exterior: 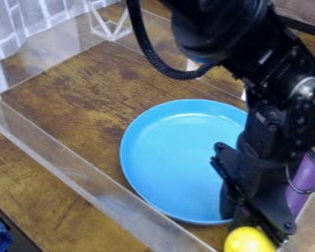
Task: Remove the lemon from the blue tray and put it on the table
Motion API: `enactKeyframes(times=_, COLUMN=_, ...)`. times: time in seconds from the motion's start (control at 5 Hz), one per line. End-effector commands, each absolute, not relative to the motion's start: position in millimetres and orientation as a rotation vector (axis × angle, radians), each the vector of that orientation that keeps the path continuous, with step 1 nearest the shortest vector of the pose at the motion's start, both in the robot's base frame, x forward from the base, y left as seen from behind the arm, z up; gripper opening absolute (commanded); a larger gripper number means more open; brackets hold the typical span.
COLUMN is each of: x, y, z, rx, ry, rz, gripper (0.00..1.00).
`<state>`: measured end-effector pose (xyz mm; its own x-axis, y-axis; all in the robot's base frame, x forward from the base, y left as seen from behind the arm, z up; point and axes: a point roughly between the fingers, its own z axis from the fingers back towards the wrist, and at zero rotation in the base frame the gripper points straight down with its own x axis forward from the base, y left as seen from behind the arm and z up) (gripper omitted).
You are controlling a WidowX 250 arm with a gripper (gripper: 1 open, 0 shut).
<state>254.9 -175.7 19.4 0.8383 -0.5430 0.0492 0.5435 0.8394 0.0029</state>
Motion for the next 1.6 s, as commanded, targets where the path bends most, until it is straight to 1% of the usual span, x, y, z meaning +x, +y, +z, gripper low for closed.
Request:
enactKeyframes(times=0.0, x=235.3, y=-182.8, z=12.0, rx=-0.029, ry=-0.01, rz=-0.606, gripper=0.0)
enactKeyframes(times=1.4, x=236.3, y=-172.4, z=6.6, rx=-0.074, ry=-0.007, rz=-0.648, gripper=0.0)
